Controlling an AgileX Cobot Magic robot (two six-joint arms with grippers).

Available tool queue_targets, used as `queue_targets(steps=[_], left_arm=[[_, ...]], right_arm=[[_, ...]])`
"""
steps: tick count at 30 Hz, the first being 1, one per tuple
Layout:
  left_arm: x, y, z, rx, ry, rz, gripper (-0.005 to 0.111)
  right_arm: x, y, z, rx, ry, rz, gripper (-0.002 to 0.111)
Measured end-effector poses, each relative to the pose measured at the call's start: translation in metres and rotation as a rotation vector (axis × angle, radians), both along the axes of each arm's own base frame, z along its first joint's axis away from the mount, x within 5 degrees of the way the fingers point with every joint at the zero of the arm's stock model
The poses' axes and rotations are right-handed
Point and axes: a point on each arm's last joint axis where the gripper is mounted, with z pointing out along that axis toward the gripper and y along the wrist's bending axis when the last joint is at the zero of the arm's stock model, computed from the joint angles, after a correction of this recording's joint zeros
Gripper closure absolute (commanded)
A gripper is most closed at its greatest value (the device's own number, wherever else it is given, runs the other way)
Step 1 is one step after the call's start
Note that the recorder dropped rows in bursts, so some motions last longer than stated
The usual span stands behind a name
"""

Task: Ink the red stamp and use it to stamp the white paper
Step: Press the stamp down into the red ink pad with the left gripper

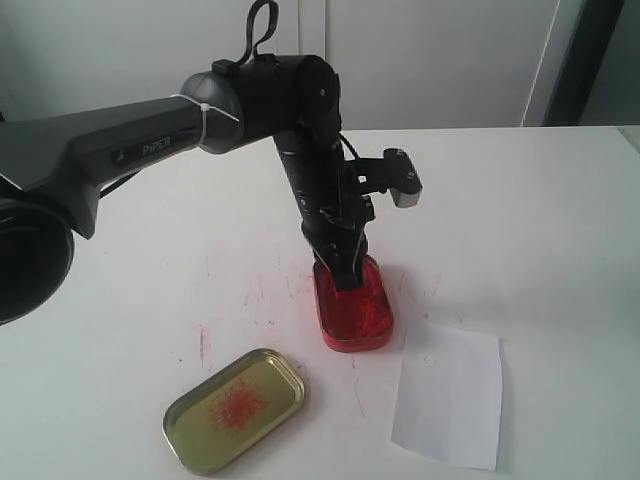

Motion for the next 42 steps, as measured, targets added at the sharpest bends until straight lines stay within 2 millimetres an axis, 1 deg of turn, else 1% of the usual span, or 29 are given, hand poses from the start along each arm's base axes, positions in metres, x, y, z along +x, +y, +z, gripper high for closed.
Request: queue_targets(steps=[11,15,18,42], left_arm=[[0.005,0.0,-0.002,0.0,-0.055,0.001,0.107],[0.007,-0.002,-0.01,0.003,-0.052,0.004,0.107],[0.009,-0.004,-0.021,0.012,-0.042,0.006,0.107],[0.013,-0.005,-0.04,0.046,0.008,0.0,0.107]], right_arm=[[0.0,0.0,0.0,0.0,0.0,0.0,0.108],[0.0,0.0,0.0,0.0,0.0,0.0,0.108],[0.0,0.0,0.0,0.0,0.0,0.0,0.108],[0.0,0.0,0.0,-0.016,-0.001,0.004,0.108]])
